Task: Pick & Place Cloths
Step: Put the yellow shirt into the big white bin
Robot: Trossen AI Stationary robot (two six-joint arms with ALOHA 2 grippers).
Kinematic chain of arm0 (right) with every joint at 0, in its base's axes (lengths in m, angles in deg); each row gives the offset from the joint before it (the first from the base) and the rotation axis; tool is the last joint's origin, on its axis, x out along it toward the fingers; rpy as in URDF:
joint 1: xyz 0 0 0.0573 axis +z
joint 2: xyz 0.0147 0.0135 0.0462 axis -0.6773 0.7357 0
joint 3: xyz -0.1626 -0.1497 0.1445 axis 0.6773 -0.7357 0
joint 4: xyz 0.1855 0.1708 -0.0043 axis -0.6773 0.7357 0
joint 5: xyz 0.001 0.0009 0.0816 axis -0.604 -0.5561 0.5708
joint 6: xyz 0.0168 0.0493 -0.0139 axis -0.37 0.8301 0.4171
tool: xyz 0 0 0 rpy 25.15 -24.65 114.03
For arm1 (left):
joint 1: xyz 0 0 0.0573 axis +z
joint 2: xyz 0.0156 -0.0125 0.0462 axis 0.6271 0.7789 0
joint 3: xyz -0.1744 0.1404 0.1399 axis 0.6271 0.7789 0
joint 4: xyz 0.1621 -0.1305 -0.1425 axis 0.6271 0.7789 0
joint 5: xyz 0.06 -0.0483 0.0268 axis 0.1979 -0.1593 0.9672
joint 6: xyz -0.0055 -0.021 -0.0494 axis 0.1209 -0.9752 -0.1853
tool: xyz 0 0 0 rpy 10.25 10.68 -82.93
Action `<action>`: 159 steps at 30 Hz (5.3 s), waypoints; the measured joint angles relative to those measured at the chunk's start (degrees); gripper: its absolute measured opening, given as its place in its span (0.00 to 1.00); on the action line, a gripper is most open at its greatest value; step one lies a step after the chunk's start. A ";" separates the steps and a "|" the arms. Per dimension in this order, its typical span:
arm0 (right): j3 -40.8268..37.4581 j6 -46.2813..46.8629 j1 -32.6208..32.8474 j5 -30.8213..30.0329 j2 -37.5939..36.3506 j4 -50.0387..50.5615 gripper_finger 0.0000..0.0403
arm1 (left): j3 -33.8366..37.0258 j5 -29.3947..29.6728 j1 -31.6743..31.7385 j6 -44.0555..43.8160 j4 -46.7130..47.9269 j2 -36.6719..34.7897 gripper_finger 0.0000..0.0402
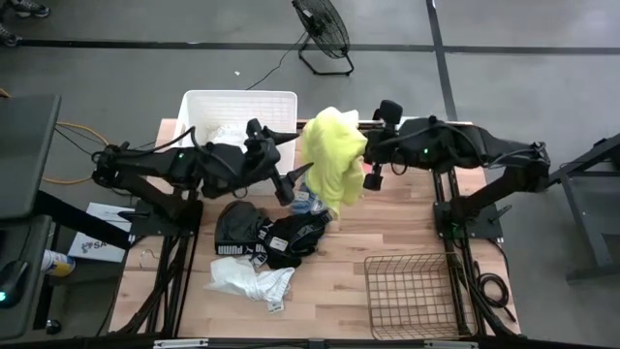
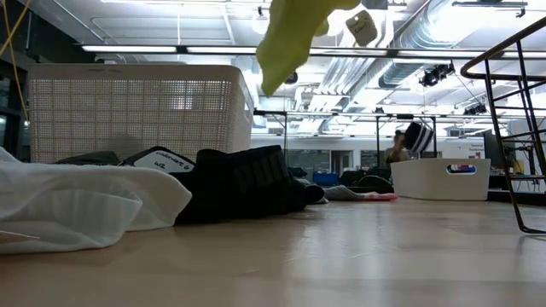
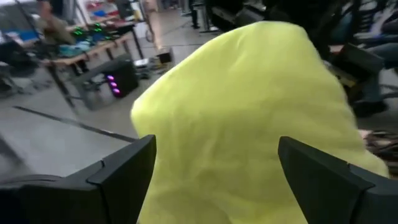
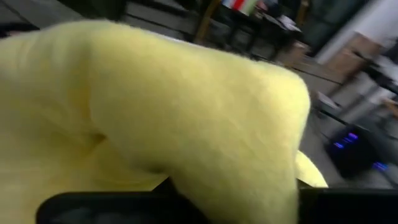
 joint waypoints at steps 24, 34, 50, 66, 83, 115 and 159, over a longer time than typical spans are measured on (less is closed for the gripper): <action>0.00 0.48 -11.74 34.58 1.25 -13.61 0.09 | -0.02 -8.68 6.43 -4.99 0.24 0.50 0.83; 0.00 3.48 -14.03 49.32 3.30 -17.71 0.09 | -0.04 -14.44 6.39 -5.43 -2.85 0.77 0.83; 0.24 11.42 -14.65 64.15 8.65 -20.54 0.09 | 0.07 -17.15 6.21 -4.85 -5.18 1.42 0.83; 0.09 14.06 -14.84 61.88 10.20 -24.86 0.09 | 0.09 -18.28 6.19 -7.15 -3.75 1.91 0.45; -0.13 15.12 -16.28 51.38 4.47 -18.48 0.40 | -0.03 -17.42 6.46 -6.48 0.14 0.17 0.19; -0.08 18.78 -19.21 30.75 -2.15 -7.46 0.74 | -0.04 20.29 9.10 -4.20 30.87 -5.43 0.19; -0.02 30.62 -19.23 19.84 -2.15 2.06 0.74 | 0.47 -40.60 57.27 6.68 52.49 8.79 0.19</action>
